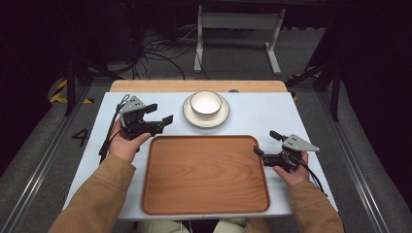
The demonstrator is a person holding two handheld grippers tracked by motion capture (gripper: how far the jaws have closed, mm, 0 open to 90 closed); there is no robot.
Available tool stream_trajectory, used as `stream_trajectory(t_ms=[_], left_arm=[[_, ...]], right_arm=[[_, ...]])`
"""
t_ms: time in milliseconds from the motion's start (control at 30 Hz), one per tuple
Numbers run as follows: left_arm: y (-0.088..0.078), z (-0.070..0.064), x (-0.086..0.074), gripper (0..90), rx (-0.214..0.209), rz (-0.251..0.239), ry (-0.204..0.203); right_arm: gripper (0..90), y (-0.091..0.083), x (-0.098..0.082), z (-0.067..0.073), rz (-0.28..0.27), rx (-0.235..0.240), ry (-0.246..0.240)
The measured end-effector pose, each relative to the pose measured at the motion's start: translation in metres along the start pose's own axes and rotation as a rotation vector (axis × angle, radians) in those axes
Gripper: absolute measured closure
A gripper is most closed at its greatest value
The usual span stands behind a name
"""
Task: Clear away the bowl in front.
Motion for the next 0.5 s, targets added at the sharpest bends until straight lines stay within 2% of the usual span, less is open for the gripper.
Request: stream_trajectory(t_ms=[367, 500], left_arm=[[0.028, -0.004, 0.015, 20.3, -0.053, 0.015, 0.011], [0.039, -0.004, 0.021, 20.3, -0.055, 0.024, 0.026]], right_arm=[[8.2, 0.000, 0.000, 0.000, 0.000, 0.003, 0.003], [8.2, 0.000, 0.000, 0.000, 0.001, 0.004, 0.005]])
Point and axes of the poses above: each handheld gripper's, and its own axes: y roughly forward along the jaws, x roughly out of its top, z roughly to its left, the point moved 9 cm from there along y, roughly forward along the jaws, and after that the axes turned 14 degrees about y, right-handed, at the moved point
